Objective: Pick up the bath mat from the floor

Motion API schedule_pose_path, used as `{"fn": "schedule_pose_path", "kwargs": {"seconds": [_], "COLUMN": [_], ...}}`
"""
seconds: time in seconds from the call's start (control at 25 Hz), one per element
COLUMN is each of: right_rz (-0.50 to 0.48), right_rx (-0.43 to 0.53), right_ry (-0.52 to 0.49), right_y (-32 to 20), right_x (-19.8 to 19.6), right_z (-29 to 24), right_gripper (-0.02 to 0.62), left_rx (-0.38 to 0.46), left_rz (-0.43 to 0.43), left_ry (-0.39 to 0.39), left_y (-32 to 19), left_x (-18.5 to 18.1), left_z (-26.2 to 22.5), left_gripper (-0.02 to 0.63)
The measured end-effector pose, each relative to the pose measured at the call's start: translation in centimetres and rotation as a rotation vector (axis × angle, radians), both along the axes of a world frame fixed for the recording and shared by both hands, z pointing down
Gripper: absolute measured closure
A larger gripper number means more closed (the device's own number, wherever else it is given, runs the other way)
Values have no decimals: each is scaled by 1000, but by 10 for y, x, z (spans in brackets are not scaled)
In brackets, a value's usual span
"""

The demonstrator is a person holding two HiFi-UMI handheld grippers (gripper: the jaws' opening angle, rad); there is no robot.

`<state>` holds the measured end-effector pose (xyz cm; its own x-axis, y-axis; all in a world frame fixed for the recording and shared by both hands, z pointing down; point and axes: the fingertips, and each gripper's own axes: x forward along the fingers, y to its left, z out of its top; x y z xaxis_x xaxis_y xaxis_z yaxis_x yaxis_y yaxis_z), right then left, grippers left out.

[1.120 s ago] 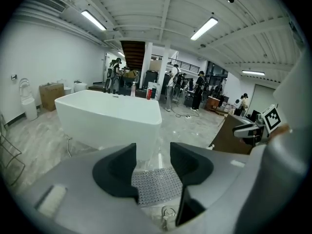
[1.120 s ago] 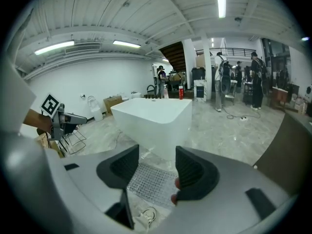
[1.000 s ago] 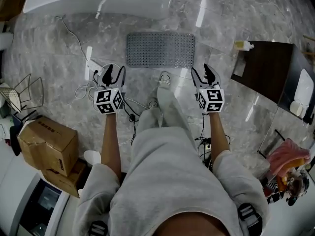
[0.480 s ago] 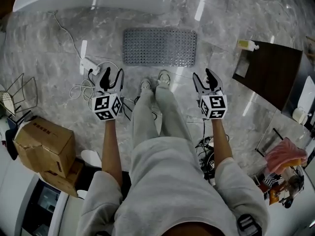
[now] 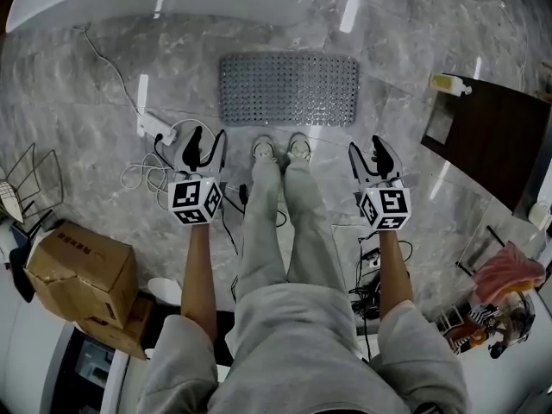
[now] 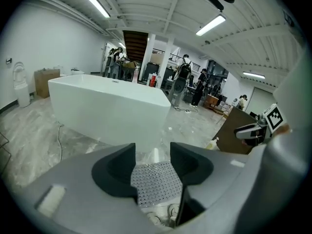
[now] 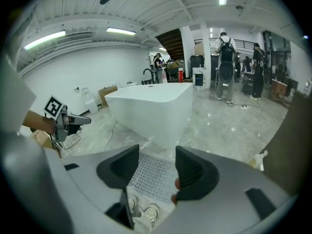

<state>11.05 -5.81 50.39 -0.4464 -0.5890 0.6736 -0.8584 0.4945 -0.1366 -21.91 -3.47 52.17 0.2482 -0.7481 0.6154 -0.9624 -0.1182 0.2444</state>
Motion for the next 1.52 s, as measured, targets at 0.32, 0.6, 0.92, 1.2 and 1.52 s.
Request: {"fn": "schedule_pose_path", "kwargs": {"seconds": [0.32,0.6,0.92,1.2,1.52], "right_rz": [-1,-39,-67,-81,-109], "right_rx": [-13,-41,-50,-58,-67], "right_ry": [9,22,38,48,57], "right_y": [4,16,20,21,22], "right_x": [-12,-13,-3,6,3], "right_z": [57,115,165,201,241], "right_gripper": [382,382,382,382,382], "left_rx": [-41,-63,-55,-66,-98], "left_rz": [36,35,32,37,65], "left_ry": [-8,-19,-26,-22,-27], "left_y": [11,22,22,23,25], "left_x": [-14,-21,-14,-3,-5], "left_z": [65,123,164,204,265], "left_gripper": [382,382,382,380,351]}}
